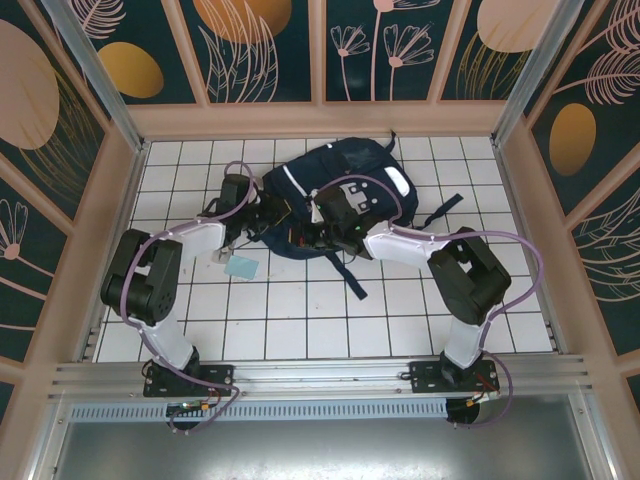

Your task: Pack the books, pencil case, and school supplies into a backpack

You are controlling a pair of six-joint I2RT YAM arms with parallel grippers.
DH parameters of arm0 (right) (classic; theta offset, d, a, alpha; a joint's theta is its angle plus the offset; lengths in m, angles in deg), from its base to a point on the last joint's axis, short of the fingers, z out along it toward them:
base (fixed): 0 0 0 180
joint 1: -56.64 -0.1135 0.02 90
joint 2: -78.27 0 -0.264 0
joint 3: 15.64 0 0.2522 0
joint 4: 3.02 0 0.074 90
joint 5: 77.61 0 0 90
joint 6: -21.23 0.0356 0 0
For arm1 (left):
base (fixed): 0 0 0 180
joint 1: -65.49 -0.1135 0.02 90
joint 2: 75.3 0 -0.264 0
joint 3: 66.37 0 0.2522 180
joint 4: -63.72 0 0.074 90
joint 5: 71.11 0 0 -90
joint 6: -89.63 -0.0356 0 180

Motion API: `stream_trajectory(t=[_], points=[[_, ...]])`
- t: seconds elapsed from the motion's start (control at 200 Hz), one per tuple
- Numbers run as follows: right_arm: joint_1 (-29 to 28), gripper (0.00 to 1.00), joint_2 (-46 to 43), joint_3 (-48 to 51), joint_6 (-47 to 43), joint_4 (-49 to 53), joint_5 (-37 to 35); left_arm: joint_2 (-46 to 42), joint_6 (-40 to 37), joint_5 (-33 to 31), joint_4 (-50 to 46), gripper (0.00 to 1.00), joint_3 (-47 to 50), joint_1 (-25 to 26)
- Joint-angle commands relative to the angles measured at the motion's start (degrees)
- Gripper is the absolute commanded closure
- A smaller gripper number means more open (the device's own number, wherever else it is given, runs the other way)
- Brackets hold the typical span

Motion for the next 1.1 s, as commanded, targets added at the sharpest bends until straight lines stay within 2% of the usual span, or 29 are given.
stream_trajectory(t=[0.0, 0.12, 0.235, 0.305, 0.656, 0.836, 0.936, 1.006, 1.096], points=[[-1.5, 1.00, -5.1, 1.9, -4.7, 4.6, -1.1, 1.0, -3.8, -2.5, -2.5, 1.00, -3.4, 0.6], [-0.4, 1.00, -7.2, 6.5, -7.7, 10.5, -3.4, 0.3, -4.5, -2.9, -3.4, 1.00, -3.9, 0.4], [0.8, 1.00, -9.2, 7.3, -12.9, 22.2, -12.7, 0.2, -5.7, -1.9, -4.8, 1.00, -4.0, -0.2], [2.8, 1.00, -10.3, 7.9, -15.2, 26.3, -15.5, 0.1, -6.9, -1.8, -6.4, 1.00, -4.0, -0.9], [16.8, 1.00, -17.3, 10.9, -17.7, 34.0, -27.0, -1.7, -9.4, -2.5, -9.1, 1.00, -4.0, -1.8], [17.6, 1.00, -16.2, 9.2, -19.0, 36.5, -30.6, 0.2, -9.9, -1.4, -10.5, 1.00, -6.6, -2.0], [15.2, 1.00, -13.7, 9.5, -17.8, 39.5, -42.2, -0.1, -11.1, -2.0, -11.6, 1.00, -6.9, -2.1], [14.4, 1.00, -11.3, 9.1, -16.7, 42.8, -47.5, -0.7, -11.5, -3.0, -11.6, 1.00, -6.2, -2.2], [14.0, 1.00, -9.4, 8.1, -16.7, 44.1, -48.8, -0.6, -10.2, -2.5, -9.7, 1.00, -5.6, -2.3]])
